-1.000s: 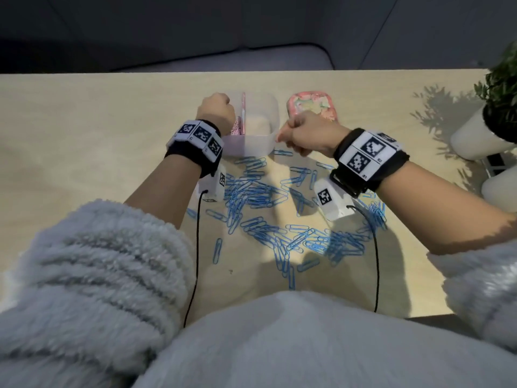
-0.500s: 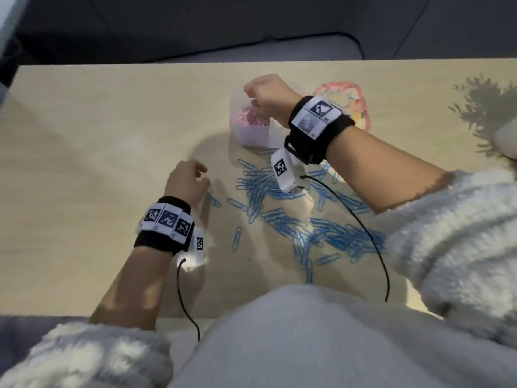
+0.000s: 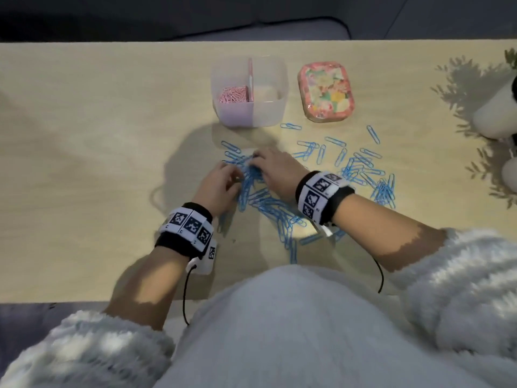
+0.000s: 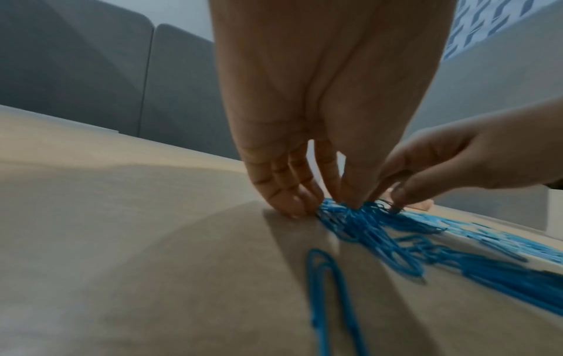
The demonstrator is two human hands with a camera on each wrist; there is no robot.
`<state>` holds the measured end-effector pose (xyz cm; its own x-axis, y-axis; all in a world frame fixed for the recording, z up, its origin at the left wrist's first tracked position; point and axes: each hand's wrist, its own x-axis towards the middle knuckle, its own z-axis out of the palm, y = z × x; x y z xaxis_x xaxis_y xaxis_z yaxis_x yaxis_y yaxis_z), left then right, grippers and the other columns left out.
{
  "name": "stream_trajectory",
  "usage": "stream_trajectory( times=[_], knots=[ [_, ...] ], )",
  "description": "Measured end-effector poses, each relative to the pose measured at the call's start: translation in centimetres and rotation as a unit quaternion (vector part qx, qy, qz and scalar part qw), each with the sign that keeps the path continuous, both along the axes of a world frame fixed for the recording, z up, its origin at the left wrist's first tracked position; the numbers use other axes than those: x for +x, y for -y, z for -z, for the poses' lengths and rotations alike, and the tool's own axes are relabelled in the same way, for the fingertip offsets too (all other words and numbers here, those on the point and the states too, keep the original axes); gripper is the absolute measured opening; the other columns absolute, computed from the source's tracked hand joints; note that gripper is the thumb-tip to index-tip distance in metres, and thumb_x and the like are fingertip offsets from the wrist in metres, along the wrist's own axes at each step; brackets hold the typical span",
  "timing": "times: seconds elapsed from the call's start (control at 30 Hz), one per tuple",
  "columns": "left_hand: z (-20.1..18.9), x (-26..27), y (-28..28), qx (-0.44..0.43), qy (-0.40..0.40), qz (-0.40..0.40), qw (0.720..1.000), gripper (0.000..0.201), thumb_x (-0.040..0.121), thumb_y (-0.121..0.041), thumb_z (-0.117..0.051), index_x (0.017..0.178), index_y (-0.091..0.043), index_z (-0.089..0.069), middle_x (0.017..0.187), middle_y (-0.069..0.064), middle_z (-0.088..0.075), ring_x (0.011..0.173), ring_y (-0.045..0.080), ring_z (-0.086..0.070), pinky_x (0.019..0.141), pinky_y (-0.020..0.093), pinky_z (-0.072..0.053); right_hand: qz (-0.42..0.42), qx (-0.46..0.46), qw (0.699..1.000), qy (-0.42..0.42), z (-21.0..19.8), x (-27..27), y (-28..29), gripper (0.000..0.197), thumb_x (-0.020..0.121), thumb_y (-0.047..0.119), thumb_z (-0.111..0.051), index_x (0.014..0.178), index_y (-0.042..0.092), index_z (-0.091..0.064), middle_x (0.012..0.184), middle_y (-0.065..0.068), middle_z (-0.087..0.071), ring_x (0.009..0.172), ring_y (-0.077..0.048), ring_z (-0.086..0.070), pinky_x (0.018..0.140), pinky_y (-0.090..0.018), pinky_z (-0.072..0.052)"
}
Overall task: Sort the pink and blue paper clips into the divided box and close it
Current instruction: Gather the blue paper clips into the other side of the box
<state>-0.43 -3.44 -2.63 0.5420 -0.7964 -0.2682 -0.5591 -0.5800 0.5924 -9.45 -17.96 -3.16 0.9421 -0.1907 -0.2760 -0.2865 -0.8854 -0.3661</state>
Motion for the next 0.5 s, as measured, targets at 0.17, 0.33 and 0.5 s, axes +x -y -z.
stream_trajectory(
  times=[0.17,0.33,0.5],
  knots=[
    [0.2,0.7,-1.2,0.038,0.036,-0.044,0.998,0.054,0.077,-0.03,-0.072,0.12,-0.006,-0.05,0.117,0.018,-0.047,0.105,0.032,-0.054,0.099,0.038,-0.042,0.263,0.066,0.951,0.148,-0.4,-7.1,6.3,0.034,0.083,0.011,-0.043,0.109,0.004,-0.063,0.116,-0.022,-0.06,0.11,-0.04,-0.054,0.098,-0.042,-0.042],
    [-0.3,1.9,0.3,0.061,0.095,-0.032,0.993,0.069,0.079,-0.037,-0.069,0.133,-0.006,-0.04,0.135,0.021,-0.037,0.123,0.038,-0.037,0.107,0.042,-0.03,0.481,-0.085,0.873,-0.005,-0.3,-12.3,14.7,0.036,0.09,0.023,-0.04,0.114,0.003,-0.057,0.122,-0.03,-0.049,0.116,-0.045,-0.044,0.094,-0.047,-0.041],
    [-0.1,2.2,3.5,0.118,0.133,0.047,0.983,0.069,0.079,-0.045,-0.065,0.135,-0.013,-0.04,0.141,0.014,-0.035,0.127,0.036,-0.033,0.106,0.044,-0.031,0.399,-0.066,0.915,0.005,-0.2,-10.1,12.3,0.034,0.094,0.019,-0.04,0.12,0.008,-0.058,0.121,-0.027,-0.044,0.118,-0.042,-0.039,0.091,-0.049,-0.042]
  ],
)
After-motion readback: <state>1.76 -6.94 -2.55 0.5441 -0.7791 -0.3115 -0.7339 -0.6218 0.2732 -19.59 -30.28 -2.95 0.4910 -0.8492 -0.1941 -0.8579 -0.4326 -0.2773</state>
